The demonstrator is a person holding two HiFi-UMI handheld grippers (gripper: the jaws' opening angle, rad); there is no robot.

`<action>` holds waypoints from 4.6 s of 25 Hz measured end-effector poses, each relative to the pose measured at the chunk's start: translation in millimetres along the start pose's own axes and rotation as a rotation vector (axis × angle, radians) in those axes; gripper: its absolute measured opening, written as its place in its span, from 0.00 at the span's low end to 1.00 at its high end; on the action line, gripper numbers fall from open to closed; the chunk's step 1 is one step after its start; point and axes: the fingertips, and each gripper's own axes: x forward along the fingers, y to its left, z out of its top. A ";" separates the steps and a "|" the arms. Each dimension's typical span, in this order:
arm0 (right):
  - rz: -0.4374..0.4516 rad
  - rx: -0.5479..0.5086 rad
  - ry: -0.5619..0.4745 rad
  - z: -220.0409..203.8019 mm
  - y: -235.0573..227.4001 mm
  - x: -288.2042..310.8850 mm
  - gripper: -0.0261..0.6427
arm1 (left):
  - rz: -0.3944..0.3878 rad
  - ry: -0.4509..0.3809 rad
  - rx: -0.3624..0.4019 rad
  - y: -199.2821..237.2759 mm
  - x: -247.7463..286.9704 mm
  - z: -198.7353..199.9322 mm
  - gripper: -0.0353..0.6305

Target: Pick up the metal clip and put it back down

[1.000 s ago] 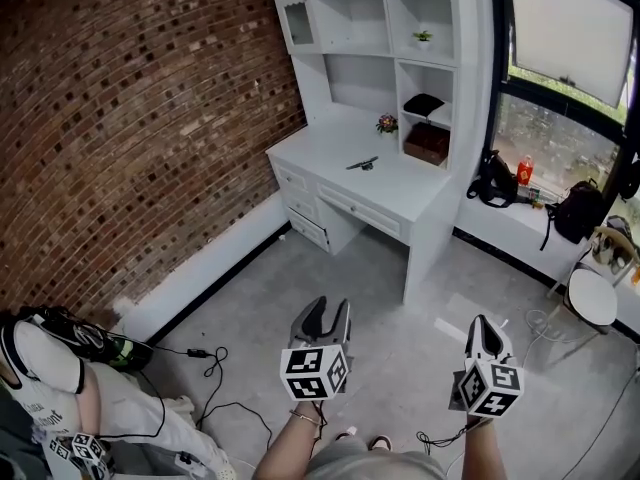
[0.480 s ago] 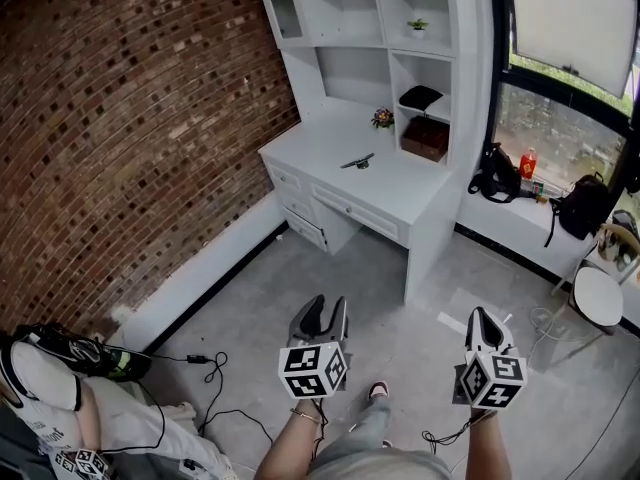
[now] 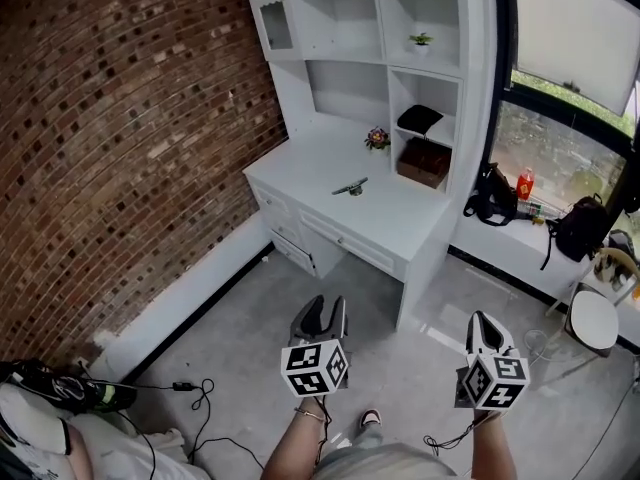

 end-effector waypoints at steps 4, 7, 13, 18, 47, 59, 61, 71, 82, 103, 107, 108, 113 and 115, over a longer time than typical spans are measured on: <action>-0.013 -0.021 -0.010 20.2 -5.9 43.0 0.04 | -0.009 -0.002 -0.016 13.5 46.1 6.5 0.30; -0.034 -0.038 -0.027 36.3 -14.2 73.6 0.04 | -0.015 0.006 -0.015 22.4 78.4 7.3 0.30; -0.092 0.004 -0.011 39.0 -42.2 108.9 0.04 | -0.029 0.044 0.000 30.9 124.8 5.7 0.30; -0.140 0.066 0.039 26.7 -79.0 131.5 0.04 | -0.029 0.083 0.008 34.0 153.3 -2.3 0.30; 0.192 -0.015 0.118 110.3 -115.9 455.3 0.04 | 0.258 0.107 -0.008 73.5 369.7 20.7 0.30; 0.238 -0.038 0.180 103.7 -98.6 525.9 0.04 | 0.279 0.128 0.005 111.6 420.3 13.8 0.30; 0.236 -0.035 0.182 103.5 -92.5 531.6 0.04 | 0.271 0.140 0.003 118.6 427.9 10.3 0.30; 0.228 -0.052 0.226 91.7 -74.8 554.0 0.04 | 0.203 0.205 0.050 141.9 464.1 -0.8 0.30; 0.151 -0.044 0.263 82.4 -88.8 559.1 0.04 | -0.066 0.457 0.304 139.2 524.1 -46.1 0.30; -0.026 0.026 0.387 30.1 -131.5 541.6 0.04 | -0.348 0.807 1.018 154.9 617.5 -148.8 0.26; -0.063 0.040 0.404 23.4 -144.5 533.9 0.04 | -0.364 0.829 1.018 156.3 624.5 -154.8 0.24; -0.073 0.044 0.407 22.3 -147.4 531.9 0.04 | -0.364 0.834 1.014 156.8 625.0 -155.4 0.24; -0.104 0.061 0.407 20.4 -158.3 527.4 0.04 | -0.351 0.839 0.999 160.2 627.0 -156.2 0.19; -0.110 0.066 0.406 20.0 -159.5 526.0 0.04 | -0.352 0.839 1.005 159.9 626.7 -156.7 0.18</action>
